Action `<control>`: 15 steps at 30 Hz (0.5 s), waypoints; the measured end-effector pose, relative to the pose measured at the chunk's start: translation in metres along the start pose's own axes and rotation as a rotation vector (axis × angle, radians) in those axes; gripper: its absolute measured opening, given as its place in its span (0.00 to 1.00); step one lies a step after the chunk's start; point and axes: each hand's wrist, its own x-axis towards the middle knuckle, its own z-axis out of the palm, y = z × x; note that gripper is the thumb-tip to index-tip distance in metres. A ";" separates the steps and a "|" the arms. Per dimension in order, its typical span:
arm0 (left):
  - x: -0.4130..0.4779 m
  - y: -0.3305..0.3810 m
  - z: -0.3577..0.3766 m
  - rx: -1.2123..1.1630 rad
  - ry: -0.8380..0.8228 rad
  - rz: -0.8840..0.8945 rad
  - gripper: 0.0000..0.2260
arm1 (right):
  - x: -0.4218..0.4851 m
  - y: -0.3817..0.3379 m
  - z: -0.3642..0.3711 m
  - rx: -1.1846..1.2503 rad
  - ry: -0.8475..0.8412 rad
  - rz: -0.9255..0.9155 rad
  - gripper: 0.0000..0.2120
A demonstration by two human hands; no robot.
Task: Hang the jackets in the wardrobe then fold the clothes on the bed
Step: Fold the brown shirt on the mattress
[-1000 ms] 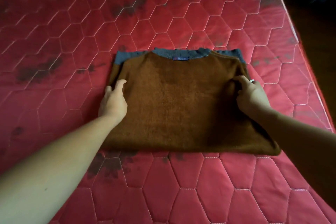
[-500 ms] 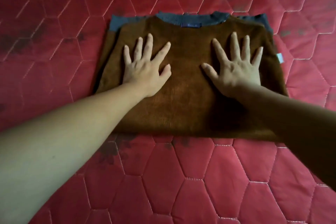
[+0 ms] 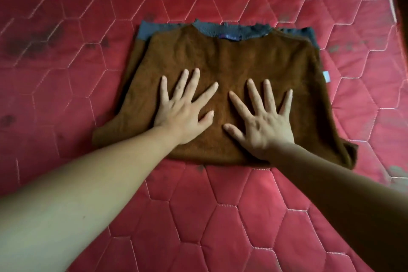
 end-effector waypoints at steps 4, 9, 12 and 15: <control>-0.009 -0.001 -0.012 -0.024 -0.058 -0.020 0.30 | -0.011 0.002 -0.010 0.040 -0.026 0.055 0.34; -0.047 -0.036 -0.014 -0.114 -0.040 -0.393 0.29 | -0.046 0.050 -0.011 0.088 -0.045 0.323 0.35; -0.057 -0.061 -0.006 -0.185 -0.110 -0.583 0.30 | -0.054 0.079 -0.006 0.164 -0.068 0.491 0.35; -0.054 -0.060 -0.005 -0.172 -0.137 -0.584 0.30 | -0.051 0.076 -0.006 0.146 -0.081 0.503 0.35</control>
